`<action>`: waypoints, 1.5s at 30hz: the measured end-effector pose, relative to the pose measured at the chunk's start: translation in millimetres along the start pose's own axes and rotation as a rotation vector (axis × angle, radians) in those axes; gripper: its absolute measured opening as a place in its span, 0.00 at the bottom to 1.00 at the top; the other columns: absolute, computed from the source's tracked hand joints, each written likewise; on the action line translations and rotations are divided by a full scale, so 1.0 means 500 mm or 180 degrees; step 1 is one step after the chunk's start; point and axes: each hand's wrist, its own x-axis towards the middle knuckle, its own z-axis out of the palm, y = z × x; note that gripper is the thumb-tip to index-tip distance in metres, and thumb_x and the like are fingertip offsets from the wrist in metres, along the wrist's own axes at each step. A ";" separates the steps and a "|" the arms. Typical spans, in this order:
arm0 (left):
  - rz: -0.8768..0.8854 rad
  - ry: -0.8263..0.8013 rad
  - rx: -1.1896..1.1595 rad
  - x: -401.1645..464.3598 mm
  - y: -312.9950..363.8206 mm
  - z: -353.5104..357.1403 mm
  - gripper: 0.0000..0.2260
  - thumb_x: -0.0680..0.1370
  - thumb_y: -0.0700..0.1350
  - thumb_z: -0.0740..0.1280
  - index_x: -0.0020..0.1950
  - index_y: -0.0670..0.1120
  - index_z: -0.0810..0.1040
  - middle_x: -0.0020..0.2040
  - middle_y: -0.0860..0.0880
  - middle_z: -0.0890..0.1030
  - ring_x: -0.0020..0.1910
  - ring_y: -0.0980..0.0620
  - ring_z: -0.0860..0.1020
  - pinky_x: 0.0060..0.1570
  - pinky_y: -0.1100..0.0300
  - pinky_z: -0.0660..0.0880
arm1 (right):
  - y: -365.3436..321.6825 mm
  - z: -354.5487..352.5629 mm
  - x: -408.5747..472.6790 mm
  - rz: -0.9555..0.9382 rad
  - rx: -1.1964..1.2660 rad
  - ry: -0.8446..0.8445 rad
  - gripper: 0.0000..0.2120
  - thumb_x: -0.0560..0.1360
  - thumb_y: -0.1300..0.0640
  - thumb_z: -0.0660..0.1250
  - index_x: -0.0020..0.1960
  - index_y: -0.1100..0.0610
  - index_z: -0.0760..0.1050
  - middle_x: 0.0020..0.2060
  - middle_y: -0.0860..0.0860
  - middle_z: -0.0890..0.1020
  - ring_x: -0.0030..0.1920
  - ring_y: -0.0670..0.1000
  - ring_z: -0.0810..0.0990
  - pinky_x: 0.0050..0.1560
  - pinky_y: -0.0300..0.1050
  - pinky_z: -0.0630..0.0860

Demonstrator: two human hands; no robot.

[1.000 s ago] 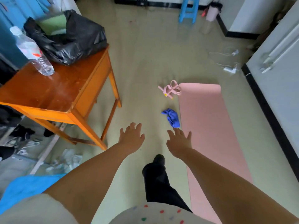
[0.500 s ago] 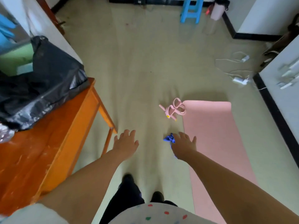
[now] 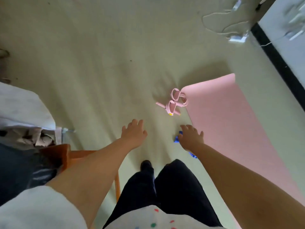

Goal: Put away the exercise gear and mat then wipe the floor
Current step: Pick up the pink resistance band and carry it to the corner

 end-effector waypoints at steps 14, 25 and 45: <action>0.0298 -0.0654 0.0086 0.595 0.063 0.010 0.22 0.80 0.47 0.55 0.75 0.46 0.57 0.68 0.43 0.67 0.65 0.43 0.69 0.63 0.50 0.66 | 0.089 -0.028 0.536 0.0658 0.0672 -0.0566 0.21 0.81 0.54 0.53 0.73 0.53 0.60 0.67 0.56 0.68 0.66 0.58 0.68 0.62 0.53 0.67; 0.0688 -0.0851 0.0593 1.185 0.044 0.386 0.23 0.79 0.41 0.57 0.74 0.44 0.59 0.71 0.43 0.65 0.68 0.43 0.66 0.63 0.49 0.65 | 0.125 0.346 1.133 0.1040 0.1071 -0.0839 0.23 0.80 0.49 0.57 0.70 0.61 0.63 0.66 0.59 0.69 0.65 0.59 0.71 0.60 0.52 0.71; 0.0706 -0.1381 0.0706 1.274 0.062 0.519 0.14 0.80 0.53 0.56 0.58 0.46 0.74 0.55 0.44 0.79 0.54 0.42 0.78 0.52 0.54 0.72 | 0.166 0.468 1.143 0.0999 0.2018 -0.0212 0.18 0.73 0.54 0.66 0.58 0.57 0.63 0.44 0.53 0.76 0.39 0.57 0.76 0.38 0.48 0.71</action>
